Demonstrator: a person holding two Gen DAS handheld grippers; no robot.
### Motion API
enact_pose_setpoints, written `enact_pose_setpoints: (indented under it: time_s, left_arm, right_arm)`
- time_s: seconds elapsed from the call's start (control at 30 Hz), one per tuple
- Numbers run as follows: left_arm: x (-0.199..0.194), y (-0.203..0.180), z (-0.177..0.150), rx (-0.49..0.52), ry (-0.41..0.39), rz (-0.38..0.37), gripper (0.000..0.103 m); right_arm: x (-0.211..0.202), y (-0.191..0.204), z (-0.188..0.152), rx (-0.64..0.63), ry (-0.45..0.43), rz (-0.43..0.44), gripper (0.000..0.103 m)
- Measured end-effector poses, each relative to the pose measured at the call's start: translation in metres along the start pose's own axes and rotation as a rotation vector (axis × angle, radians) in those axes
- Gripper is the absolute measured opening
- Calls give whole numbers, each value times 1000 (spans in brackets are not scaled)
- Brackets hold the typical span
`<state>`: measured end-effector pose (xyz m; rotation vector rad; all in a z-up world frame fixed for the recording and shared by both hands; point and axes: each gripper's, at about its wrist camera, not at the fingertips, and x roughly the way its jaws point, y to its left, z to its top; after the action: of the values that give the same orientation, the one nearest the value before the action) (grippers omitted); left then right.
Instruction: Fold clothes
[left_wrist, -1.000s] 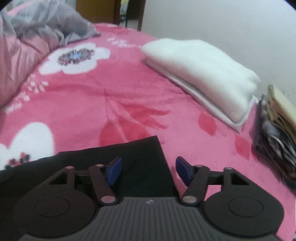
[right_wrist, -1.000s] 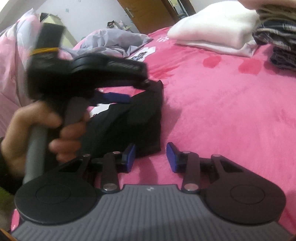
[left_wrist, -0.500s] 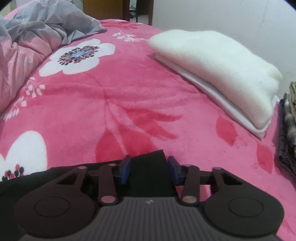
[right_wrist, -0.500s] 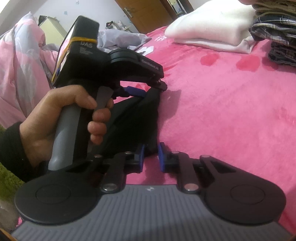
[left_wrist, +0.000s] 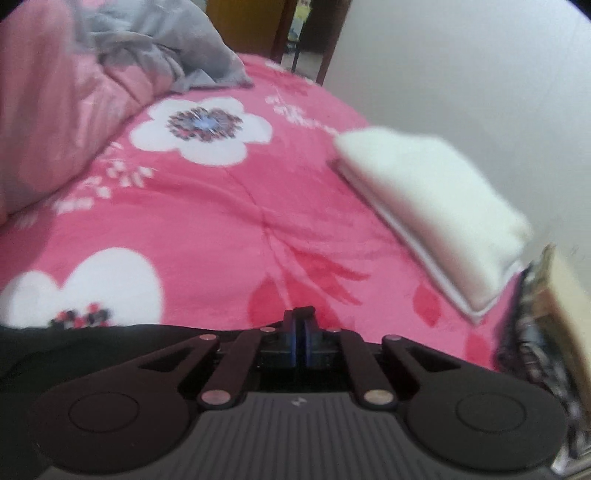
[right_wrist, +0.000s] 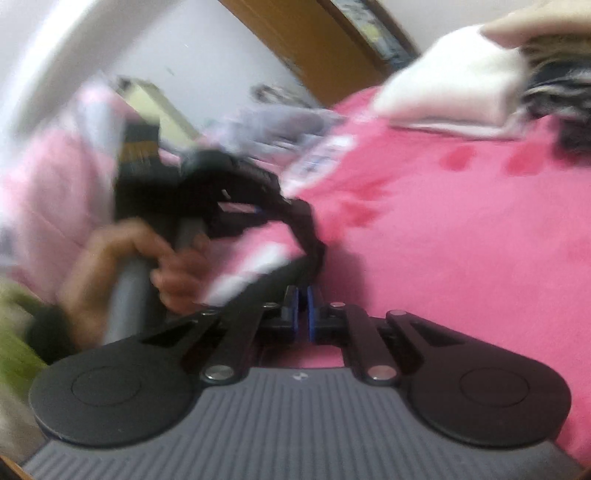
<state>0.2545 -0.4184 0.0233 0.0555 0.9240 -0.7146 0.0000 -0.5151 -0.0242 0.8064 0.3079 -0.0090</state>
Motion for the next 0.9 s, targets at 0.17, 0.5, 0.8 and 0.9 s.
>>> enact_pose_setpoints:
  time_s: [0.17, 0.5, 0.8, 0.9]
  left_arm:
    - [-69, 48, -3, -73, -51, 4, 5]
    - [-156, 167, -42, -213, -152, -4, 5]
    - [-153, 239, -102, -328, -134, -1, 5]
    - [-143, 251, -113, -326, -117, -1, 5]
  right_arm:
    - [9, 35, -4, -19, 44, 103, 3]
    - [38, 131, -36, -340, 211, 109, 3]
    - [69, 176, -85, -584, 381, 43, 3]
    - [79, 189, -104, -657, 441, 19, 4]
